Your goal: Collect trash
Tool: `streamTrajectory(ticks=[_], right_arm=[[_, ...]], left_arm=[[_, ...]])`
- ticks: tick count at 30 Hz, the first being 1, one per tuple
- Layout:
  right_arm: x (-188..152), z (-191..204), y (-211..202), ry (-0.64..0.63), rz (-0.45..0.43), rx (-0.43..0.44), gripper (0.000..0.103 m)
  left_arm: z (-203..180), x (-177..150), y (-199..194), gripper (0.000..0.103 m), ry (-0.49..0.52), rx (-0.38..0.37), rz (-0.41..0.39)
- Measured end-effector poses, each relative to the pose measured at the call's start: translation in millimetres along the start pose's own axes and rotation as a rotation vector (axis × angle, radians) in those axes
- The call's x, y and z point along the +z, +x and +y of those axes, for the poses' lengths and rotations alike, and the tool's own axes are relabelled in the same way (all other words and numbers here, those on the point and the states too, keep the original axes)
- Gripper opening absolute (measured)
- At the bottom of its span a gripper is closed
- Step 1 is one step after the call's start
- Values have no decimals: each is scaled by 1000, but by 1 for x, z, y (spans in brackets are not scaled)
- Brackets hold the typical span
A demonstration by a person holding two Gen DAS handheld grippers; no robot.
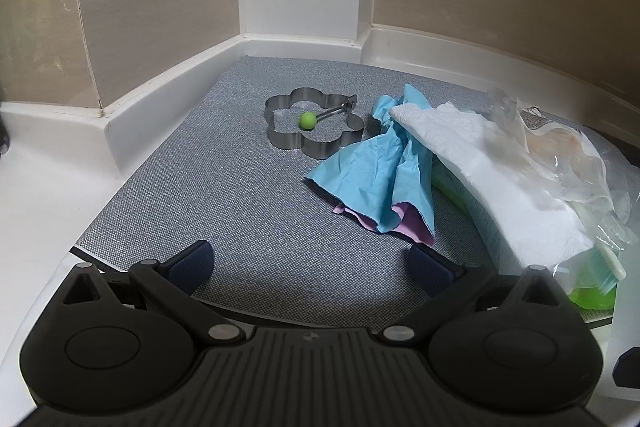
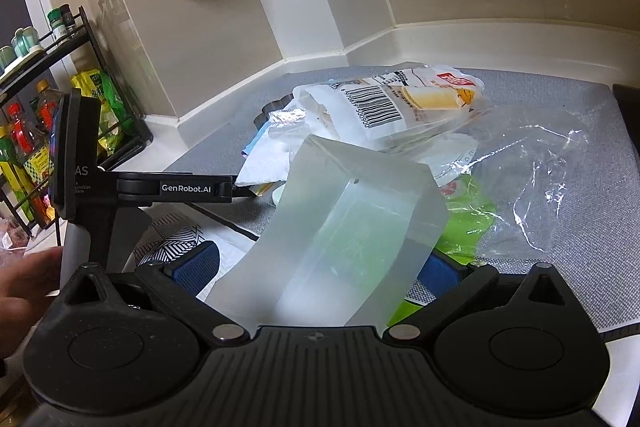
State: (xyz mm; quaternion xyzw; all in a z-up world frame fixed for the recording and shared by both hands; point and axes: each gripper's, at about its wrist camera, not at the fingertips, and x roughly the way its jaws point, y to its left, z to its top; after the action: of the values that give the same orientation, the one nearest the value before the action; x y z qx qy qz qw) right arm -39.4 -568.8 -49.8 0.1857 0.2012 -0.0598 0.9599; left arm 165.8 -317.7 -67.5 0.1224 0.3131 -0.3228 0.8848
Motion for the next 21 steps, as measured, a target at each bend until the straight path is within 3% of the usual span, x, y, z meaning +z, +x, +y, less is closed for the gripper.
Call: streamTrajectory(ticks=[21], right_arm=[[0, 4, 2, -24, 11, -4, 103]], left_arm=[[0, 0, 1, 103, 0, 2, 1]])
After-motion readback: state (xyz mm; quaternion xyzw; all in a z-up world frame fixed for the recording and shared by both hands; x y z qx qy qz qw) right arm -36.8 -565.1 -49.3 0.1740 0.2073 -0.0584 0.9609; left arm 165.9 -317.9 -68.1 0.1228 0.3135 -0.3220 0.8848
